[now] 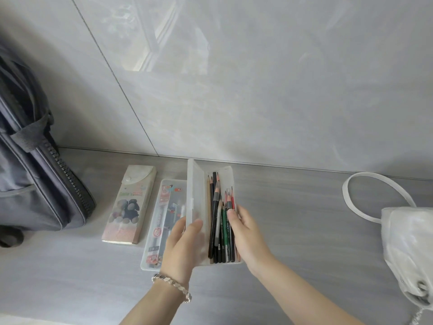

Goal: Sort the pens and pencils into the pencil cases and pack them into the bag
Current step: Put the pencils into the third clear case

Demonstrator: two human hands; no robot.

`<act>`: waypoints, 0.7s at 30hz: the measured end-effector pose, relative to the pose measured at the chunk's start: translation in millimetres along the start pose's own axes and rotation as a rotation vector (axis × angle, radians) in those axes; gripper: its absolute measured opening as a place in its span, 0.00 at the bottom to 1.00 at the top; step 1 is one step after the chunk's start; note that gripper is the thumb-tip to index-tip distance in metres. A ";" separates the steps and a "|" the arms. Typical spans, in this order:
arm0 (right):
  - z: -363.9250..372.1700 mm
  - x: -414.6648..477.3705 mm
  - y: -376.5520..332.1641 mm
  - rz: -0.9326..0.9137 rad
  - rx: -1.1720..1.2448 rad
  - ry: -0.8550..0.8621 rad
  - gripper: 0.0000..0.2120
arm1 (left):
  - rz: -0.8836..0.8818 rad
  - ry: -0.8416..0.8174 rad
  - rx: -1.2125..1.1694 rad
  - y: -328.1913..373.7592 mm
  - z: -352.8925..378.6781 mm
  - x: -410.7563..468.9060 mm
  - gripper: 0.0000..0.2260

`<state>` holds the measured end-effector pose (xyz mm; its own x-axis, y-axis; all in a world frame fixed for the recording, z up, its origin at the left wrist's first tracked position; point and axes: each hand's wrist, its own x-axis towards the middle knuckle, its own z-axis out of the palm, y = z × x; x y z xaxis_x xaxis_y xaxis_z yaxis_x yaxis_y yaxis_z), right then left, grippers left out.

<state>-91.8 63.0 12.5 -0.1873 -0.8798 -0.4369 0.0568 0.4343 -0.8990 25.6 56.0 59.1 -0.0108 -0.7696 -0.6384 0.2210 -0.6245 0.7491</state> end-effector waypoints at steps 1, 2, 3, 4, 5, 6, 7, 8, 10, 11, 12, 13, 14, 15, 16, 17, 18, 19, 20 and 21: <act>2.2 3.6 0.6 0.017 -0.005 -0.020 0.10 | 0.009 0.027 0.052 0.0 -0.6 2.4 0.24; 4.9 9.9 1.2 0.031 -0.016 -0.045 0.11 | 0.035 0.061 0.092 -0.4 -5.0 9.5 0.22; 7.3 18.0 1.7 0.036 -0.035 -0.067 0.11 | 0.053 0.093 0.135 -0.3 -9.1 16.4 0.17; 8.5 27.6 2.3 0.030 -0.073 -0.075 0.12 | 0.072 0.110 0.176 1.9 -11.5 19.9 0.14; 8.4 37.8 3.2 0.012 -0.134 -0.067 0.12 | 0.090 0.115 0.217 4.8 -14.9 23.1 0.12; 8.1 52.1 3.6 -0.009 -0.230 -0.039 0.14 | 0.111 0.134 0.224 7.4 -18.4 29.1 0.09; 6.0 64.8 2.9 -0.043 -0.348 -0.001 0.15 | 0.116 0.144 0.230 11.5 -20.1 31.2 0.07; 4.9 79.7 1.2 -0.083 -0.478 0.025 0.15 | 0.129 0.157 0.231 16.0 -22.6 35.5 0.06; 5.3 107.0 -5.3 -0.168 -0.717 0.018 0.18 | 0.150 0.180 0.262 23.2 -27.7 44.4 0.11; 8.9 120.5 -9.6 -0.201 -0.816 -0.013 0.18 | 0.160 0.194 0.268 27.5 -30.8 49.6 0.15; 12.7 129.7 -12.7 -0.220 -0.912 -0.048 0.18 | 0.170 0.208 0.272 30.6 -32.9 53.0 0.16; 18.8 138.3 -15.4 -0.221 -1.004 -0.086 0.18 | 0.179 0.214 0.269 34.7 -34.4 57.2 0.15; 24.3 142.6 -16.7 -0.196 -1.091 -0.119 0.18 | 0.180 0.217 0.267 37.7 -35.3 59.1 0.10; 30.1 145.8 -17.7 -0.158 -1.161 -0.142 0.18 | 0.185 0.224 0.262 40.3 -37.4 62.8 0.06; 35.2 147.3 -18.1 -0.117 -1.191 -0.146 0.17 | 0.194 0.227 0.265 43.9 -36.7 64.2 0.05; 39.8 149.0 -17.9 -0.085 -1.193 -0.132 0.15 | 0.198 0.226 0.268 45.8 -37.5 66.8 0.06; 41.5 148.8 -16.5 -0.067 -1.180 -0.108 0.13 | 0.198 0.237 0.263 46.7 -37.2 68.0 0.06; 41.8 148.8 -14.5 -0.056 -1.173 -0.091 0.12 | 0.202 0.248 0.251 46.5 -37.3 69.4 0.06; 40.7 148.4 -12.8 -0.042 -1.175 -0.084 0.12 | 0.200 0.249 0.253 46.7 -37.3 70.5 0.06; 37.3 146.6 -12.4 -0.026 -1.173 -0.082 0.13 | 0.194 0.248 0.253 45.3 -37.0 71.4 0.06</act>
<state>-83.4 -78.5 -41.6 -0.1091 -0.8824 -0.4578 -0.8919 0.2902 -0.3469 70.9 -22.4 40.9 0.2500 -0.8403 -0.4811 -0.0518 -0.5078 0.8599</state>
